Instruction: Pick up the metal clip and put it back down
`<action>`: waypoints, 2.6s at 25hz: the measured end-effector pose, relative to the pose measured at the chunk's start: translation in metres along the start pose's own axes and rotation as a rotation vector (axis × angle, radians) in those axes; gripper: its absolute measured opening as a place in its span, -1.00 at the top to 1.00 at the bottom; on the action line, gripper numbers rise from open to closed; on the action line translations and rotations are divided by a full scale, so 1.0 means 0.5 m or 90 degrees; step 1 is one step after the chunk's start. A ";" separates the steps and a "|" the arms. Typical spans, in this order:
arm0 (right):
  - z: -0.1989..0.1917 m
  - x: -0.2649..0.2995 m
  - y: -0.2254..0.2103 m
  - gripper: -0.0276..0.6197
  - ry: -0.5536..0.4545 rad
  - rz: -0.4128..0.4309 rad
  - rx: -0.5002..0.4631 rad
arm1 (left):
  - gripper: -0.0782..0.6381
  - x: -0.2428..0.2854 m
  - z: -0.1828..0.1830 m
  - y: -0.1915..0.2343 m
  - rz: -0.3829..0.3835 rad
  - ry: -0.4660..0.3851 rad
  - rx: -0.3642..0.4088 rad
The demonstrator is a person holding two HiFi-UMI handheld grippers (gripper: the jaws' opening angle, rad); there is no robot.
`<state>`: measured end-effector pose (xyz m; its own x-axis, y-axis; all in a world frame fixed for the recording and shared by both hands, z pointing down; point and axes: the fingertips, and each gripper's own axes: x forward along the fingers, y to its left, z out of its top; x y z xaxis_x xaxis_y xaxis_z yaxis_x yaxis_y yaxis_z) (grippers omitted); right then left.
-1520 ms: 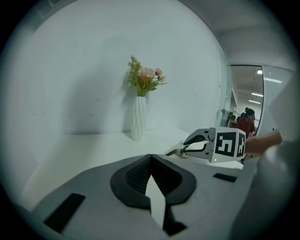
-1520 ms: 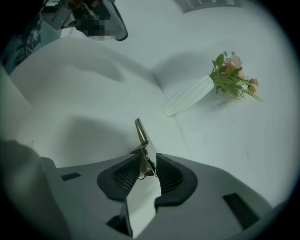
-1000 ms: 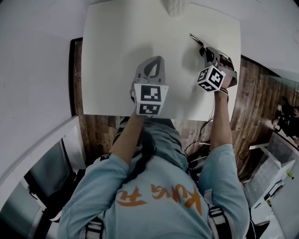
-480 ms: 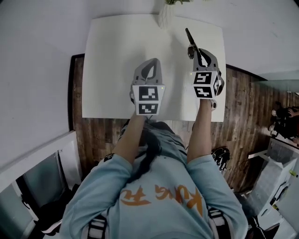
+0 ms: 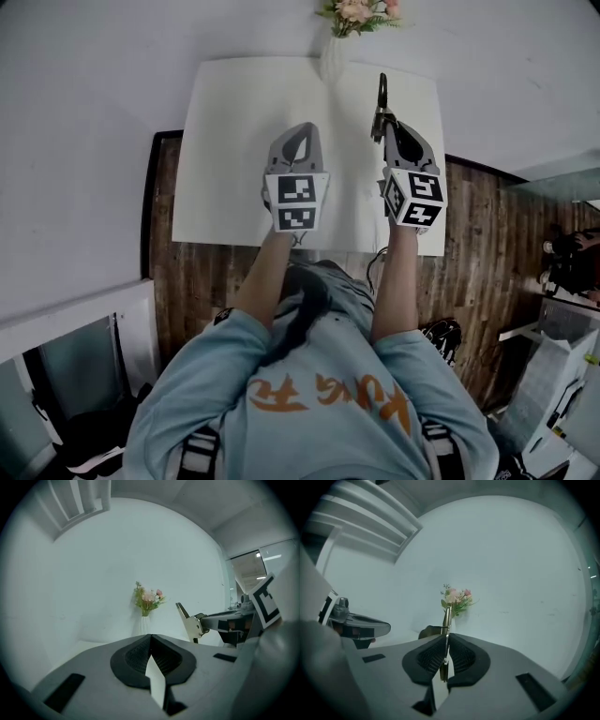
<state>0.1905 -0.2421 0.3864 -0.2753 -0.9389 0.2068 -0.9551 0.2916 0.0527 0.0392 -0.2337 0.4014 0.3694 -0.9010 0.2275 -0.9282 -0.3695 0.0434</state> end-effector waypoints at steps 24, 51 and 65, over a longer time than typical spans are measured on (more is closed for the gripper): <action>-0.044 0.064 0.100 0.82 0.061 0.062 -0.106 | 0.71 -0.013 -0.069 0.081 0.033 0.065 0.011; -0.364 0.113 0.327 0.84 0.298 0.163 -0.469 | 0.71 -0.147 -0.344 0.234 0.160 0.212 -0.112; -0.309 0.106 0.365 0.47 0.251 0.267 -0.110 | 0.71 -0.110 -0.284 0.196 0.126 0.177 -0.088</action>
<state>0.0183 -0.2105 0.5579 -0.5316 -0.6088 0.5888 -0.7331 0.6789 0.0401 -0.0783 -0.1880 0.5311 0.1733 -0.8483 0.5003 -0.9848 -0.1426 0.0994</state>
